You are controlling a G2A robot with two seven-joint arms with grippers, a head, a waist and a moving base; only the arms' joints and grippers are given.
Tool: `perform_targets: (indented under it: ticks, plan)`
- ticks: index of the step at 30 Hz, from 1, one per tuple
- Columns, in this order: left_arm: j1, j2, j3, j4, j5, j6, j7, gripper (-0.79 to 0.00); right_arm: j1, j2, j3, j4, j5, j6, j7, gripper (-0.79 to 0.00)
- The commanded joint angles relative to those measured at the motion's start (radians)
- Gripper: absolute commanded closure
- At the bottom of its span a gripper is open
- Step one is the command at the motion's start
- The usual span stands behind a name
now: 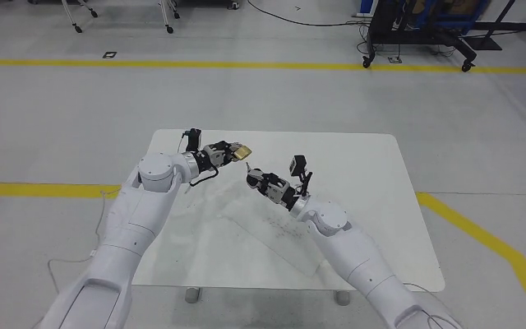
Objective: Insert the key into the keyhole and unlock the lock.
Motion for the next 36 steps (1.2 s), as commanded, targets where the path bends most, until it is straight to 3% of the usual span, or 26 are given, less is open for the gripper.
perform_targets:
  ticks: [1, 8, 14, 36]
  plan:
    - [-0.001, 0.000, 0.001, -0.001, 0.009, -0.002, 0.008, 0.000, -0.019, 0.007, 0.012, -0.042, -0.012, 0.073, -0.014, 0.000]
    - [0.001, -0.002, 0.013, -0.010, 0.023, 0.003, -0.012, 0.000, -0.107, 0.032, 0.065, -0.235, -0.051, 0.215, -0.037, 0.000]
    - [-0.007, -0.001, 0.017, 0.002, 0.021, -0.001, -0.067, 0.000, -0.152, 0.042, 0.094, -0.329, -0.073, 0.263, -0.075, 0.000]
    - [-0.028, 0.001, 0.038, 0.023, 0.051, -0.019, -0.158, 0.000, -0.131, 0.041, 0.092, -0.331, -0.106, 0.346, -0.133, 0.000]
